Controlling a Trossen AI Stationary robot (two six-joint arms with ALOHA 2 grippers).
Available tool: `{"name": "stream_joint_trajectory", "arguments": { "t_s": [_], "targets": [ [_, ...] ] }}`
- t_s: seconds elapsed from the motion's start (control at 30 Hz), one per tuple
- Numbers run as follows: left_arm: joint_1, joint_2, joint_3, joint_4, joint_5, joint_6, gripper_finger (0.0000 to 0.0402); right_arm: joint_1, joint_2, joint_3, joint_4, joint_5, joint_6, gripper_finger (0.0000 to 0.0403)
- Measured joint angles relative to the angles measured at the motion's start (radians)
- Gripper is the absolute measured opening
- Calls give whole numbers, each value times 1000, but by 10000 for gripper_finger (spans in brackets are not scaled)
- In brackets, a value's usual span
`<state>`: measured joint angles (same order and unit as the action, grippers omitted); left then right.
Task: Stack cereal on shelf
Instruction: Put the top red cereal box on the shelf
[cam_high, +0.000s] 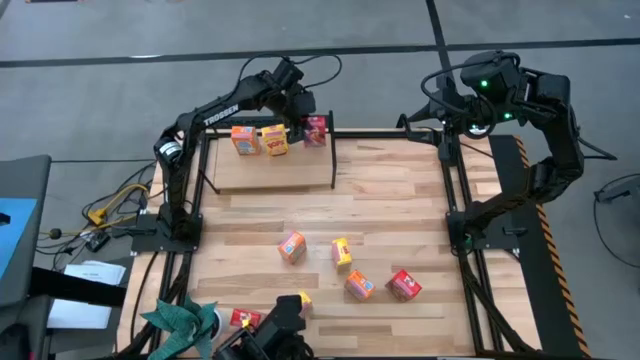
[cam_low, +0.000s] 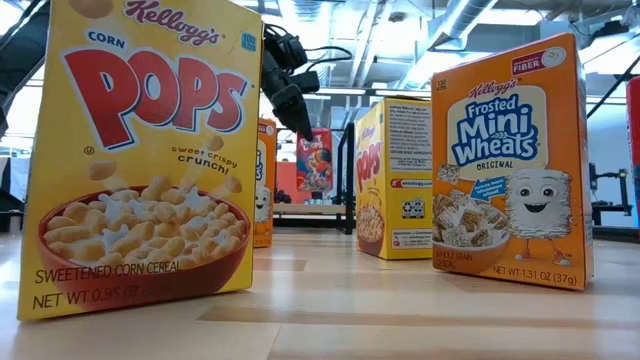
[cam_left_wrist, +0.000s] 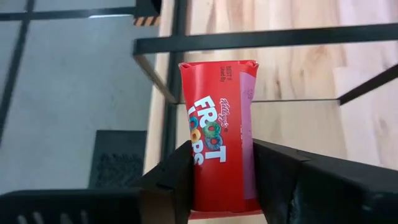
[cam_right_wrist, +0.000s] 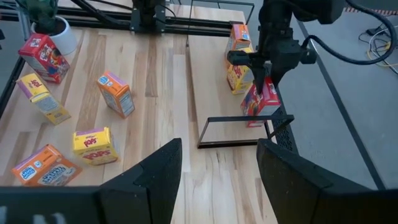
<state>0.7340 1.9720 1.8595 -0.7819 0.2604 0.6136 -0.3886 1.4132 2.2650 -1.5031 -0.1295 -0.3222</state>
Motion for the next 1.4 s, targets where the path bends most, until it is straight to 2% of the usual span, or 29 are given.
{"name": "stream_joint_trajectory", "arguments": {
  "t_s": [0.27, 0.6, 0.73, 1.03, 1.4],
  "targets": [
    [7, 0, 0, -29, 29, 3, 107, 0, 0, 0, 44, 0, 0, 232],
    [5, -3, 0, -22, -70, 25, 109, -43, 0, 0, 46, 0, 0, 232],
    [-3, -3, 0, -23, -64, 38, 121, -64, 0, 0, 46, 0, 0, 232],
    [-3, 12, 1, -28, -82, 19, 175, -80, 0, 0, 46, 0, 0, 232],
    [-18, 26, 1, -16, -86, -11, 187, -80, 0, 0, 46, 0, 0, 232]
  ]
}}
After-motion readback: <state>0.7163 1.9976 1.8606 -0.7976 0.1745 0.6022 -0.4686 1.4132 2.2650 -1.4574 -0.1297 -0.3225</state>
